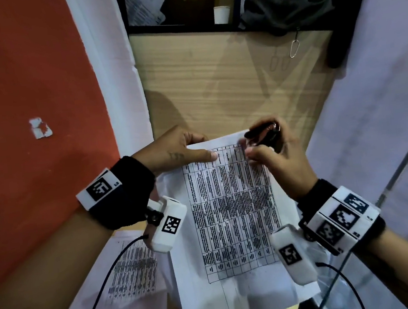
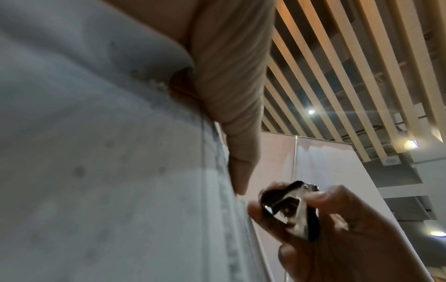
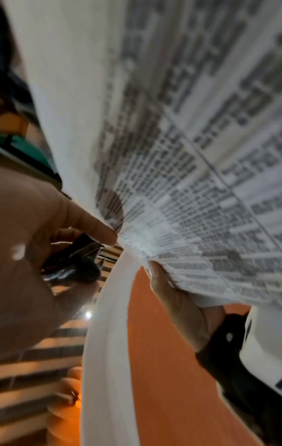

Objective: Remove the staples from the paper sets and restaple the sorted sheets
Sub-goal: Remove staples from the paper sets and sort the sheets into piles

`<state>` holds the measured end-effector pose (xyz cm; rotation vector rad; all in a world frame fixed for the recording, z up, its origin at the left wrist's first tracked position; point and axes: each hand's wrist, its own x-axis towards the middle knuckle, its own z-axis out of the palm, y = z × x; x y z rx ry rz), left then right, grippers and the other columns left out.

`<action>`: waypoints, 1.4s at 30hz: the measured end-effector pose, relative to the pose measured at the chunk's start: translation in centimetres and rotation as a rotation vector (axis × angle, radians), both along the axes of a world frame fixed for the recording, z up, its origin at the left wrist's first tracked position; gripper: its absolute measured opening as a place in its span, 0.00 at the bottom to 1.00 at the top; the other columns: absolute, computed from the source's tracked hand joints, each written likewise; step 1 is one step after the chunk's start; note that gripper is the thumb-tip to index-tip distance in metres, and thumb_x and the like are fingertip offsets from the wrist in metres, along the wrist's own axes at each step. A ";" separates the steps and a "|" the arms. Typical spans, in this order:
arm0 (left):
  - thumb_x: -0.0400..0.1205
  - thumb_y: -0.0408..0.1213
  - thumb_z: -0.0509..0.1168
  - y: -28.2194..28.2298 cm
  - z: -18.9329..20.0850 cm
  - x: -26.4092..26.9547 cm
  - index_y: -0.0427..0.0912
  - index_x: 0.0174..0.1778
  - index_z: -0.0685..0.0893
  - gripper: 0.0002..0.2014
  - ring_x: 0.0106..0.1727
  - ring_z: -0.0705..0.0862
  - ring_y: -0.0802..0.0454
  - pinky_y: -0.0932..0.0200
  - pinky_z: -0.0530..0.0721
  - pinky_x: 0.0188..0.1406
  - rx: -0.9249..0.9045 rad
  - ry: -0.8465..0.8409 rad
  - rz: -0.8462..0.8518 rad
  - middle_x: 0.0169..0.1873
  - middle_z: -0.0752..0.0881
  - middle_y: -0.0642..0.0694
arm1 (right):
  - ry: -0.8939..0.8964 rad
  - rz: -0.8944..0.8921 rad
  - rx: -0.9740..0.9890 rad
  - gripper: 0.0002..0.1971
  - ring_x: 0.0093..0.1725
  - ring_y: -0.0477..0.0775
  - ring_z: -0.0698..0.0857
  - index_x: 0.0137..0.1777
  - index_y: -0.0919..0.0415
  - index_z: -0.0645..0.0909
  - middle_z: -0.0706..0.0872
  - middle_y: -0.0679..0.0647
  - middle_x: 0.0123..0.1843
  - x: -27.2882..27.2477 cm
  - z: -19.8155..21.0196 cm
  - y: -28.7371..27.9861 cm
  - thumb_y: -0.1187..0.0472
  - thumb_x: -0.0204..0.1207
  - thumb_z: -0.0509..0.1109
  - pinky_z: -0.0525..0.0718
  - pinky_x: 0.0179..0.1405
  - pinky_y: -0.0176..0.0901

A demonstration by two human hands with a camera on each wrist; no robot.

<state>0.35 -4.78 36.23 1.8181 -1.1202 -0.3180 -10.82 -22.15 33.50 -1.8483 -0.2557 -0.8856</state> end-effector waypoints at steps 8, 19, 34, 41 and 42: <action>0.72 0.37 0.76 -0.5 -0.5 0.0 0.45 0.34 0.89 0.02 0.35 0.81 0.60 0.65 0.77 0.37 -0.036 -0.054 0.050 0.30 0.87 0.47 | 0.122 -0.244 -0.069 0.09 0.37 0.54 0.80 0.30 0.52 0.79 0.82 0.54 0.33 2.3 -1.5 2.7 0.52 0.64 0.74 0.78 0.42 0.51; 0.69 0.51 0.67 -0.7 -1.2 -0.4 0.72 0.23 0.82 0.10 0.24 0.74 0.70 0.72 0.66 0.27 -0.020 -0.313 0.176 0.18 0.79 0.64 | 0.432 -0.100 0.353 0.12 0.18 0.41 0.75 0.30 0.57 0.75 0.78 0.55 0.28 2.7 -0.6 3.8 0.70 0.72 0.68 0.61 0.16 0.24; 0.60 0.57 0.63 -2.0 -3.0 0.3 0.46 0.35 0.90 0.21 0.35 0.79 0.57 0.55 0.79 0.43 -0.130 -0.138 0.293 0.29 0.85 0.45 | -0.105 -0.532 -0.401 0.14 0.36 0.56 0.79 0.38 0.64 0.81 0.83 0.61 0.41 2.5 -3.2 5.0 0.53 0.66 0.61 0.77 0.31 0.50; 0.59 0.58 0.64 -1.8 -3.2 0.5 0.48 0.39 0.90 0.21 0.39 0.80 0.56 0.48 0.82 0.49 -0.147 -0.091 0.258 0.35 0.88 0.37 | -0.108 -0.487 -0.378 0.11 0.38 0.60 0.83 0.39 0.61 0.82 0.84 0.57 0.41 2.9 -3.4 4.2 0.54 0.70 0.65 0.81 0.33 0.47; 0.60 0.58 0.63 -1.7 -3.1 0.6 0.49 0.39 0.90 0.21 0.39 0.80 0.56 0.48 0.82 0.49 -0.139 -0.113 0.260 0.37 0.88 0.35 | -0.071 -0.419 -0.238 0.07 0.39 0.57 0.83 0.38 0.59 0.82 0.84 0.56 0.40 3.0 -3.2 4.1 0.56 0.70 0.68 0.80 0.39 0.47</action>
